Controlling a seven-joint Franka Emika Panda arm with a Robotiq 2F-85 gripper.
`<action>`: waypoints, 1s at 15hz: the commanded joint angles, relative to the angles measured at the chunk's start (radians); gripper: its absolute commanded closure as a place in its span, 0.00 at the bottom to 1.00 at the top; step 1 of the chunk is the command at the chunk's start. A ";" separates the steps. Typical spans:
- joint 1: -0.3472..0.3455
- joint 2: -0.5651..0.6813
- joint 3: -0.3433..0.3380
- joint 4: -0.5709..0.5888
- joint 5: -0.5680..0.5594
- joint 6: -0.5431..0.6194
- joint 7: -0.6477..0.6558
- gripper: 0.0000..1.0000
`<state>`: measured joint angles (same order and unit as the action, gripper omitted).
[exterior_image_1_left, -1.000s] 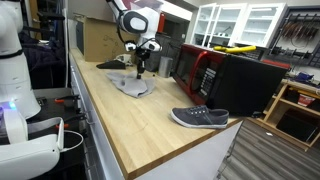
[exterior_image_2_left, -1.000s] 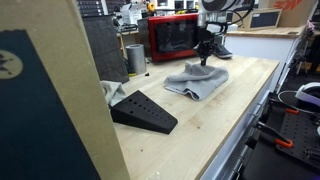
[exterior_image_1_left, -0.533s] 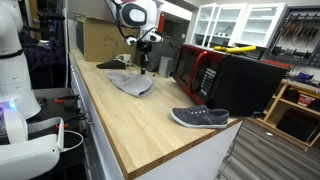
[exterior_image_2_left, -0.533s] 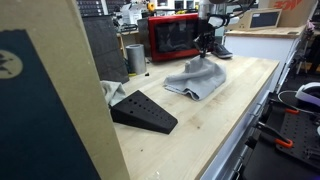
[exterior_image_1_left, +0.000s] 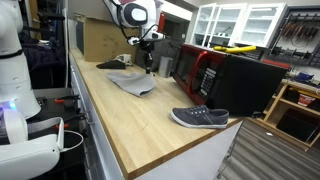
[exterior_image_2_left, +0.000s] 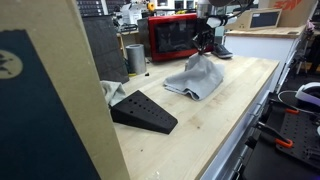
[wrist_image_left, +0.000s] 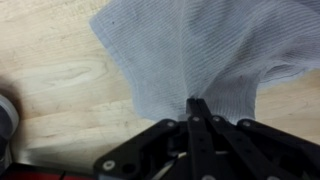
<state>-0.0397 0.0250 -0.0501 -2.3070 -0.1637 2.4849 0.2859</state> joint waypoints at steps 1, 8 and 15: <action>-0.002 0.036 -0.006 0.047 -0.048 0.017 0.046 0.72; 0.010 -0.034 0.020 0.030 0.128 -0.005 -0.079 0.22; 0.068 -0.010 0.087 0.045 0.385 -0.109 -0.346 0.00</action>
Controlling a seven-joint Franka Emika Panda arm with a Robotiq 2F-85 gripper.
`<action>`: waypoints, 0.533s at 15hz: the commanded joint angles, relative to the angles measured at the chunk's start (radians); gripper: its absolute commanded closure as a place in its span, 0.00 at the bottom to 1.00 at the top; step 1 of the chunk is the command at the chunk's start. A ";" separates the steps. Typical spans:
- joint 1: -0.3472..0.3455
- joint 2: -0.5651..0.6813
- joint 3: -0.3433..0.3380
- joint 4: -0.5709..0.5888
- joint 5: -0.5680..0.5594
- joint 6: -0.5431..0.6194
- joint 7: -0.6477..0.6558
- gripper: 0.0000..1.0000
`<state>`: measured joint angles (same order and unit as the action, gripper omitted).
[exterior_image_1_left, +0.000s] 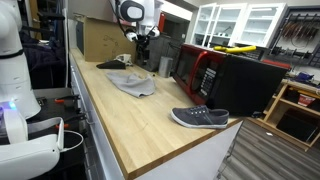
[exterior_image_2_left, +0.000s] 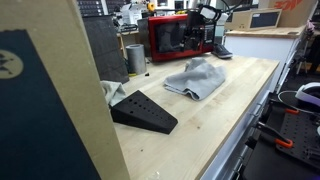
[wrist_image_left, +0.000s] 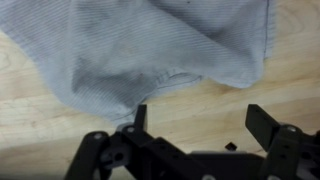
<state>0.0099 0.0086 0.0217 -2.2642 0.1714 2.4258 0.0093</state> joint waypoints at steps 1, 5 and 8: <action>0.025 0.026 0.022 0.009 0.053 -0.063 -0.079 0.00; 0.044 0.093 0.046 0.031 0.037 -0.102 -0.093 0.00; 0.053 0.154 0.062 0.059 0.023 -0.116 -0.089 0.00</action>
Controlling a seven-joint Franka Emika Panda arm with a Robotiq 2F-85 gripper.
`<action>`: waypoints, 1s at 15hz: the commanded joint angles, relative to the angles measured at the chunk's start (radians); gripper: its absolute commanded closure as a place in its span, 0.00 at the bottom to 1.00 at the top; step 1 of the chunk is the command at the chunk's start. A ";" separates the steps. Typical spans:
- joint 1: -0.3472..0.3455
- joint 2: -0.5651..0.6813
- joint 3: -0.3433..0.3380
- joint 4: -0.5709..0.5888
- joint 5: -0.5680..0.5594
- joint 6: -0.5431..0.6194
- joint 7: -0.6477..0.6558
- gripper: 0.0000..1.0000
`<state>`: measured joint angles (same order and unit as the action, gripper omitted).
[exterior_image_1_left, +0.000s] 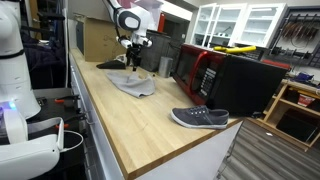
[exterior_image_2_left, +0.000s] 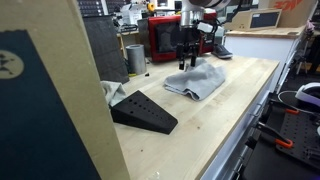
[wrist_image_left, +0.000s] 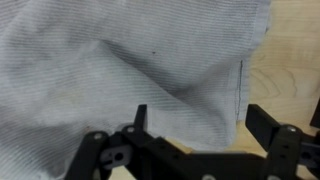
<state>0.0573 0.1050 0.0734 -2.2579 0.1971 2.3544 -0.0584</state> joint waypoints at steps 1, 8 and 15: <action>0.009 0.077 0.014 0.064 -0.007 -0.046 -0.018 0.00; 0.036 0.202 0.036 0.160 -0.038 -0.073 0.013 0.00; 0.088 0.253 0.063 0.197 -0.086 -0.075 0.031 0.00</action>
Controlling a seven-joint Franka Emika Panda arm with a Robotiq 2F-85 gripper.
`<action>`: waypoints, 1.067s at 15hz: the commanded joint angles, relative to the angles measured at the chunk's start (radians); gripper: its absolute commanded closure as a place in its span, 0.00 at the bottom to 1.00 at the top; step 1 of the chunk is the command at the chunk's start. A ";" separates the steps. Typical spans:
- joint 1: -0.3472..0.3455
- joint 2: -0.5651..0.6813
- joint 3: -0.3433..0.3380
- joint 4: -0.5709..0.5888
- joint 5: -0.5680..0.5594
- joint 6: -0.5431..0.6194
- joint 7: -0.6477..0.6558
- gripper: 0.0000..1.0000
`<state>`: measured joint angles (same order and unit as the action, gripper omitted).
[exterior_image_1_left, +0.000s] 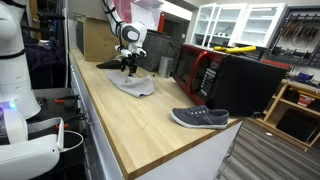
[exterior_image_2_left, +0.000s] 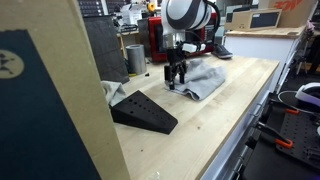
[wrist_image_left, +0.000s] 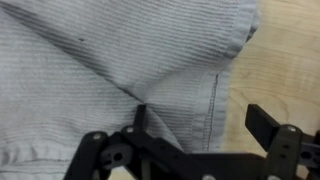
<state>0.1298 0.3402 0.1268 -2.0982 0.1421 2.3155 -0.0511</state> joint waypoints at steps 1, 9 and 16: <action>0.024 0.016 0.010 0.039 -0.042 -0.037 0.028 0.00; 0.085 0.021 -0.010 0.022 -0.203 -0.006 0.164 0.00; 0.117 0.045 -0.007 0.022 -0.262 -0.009 0.277 0.00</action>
<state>0.2185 0.3692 0.1296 -2.0800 -0.0986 2.3127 0.1711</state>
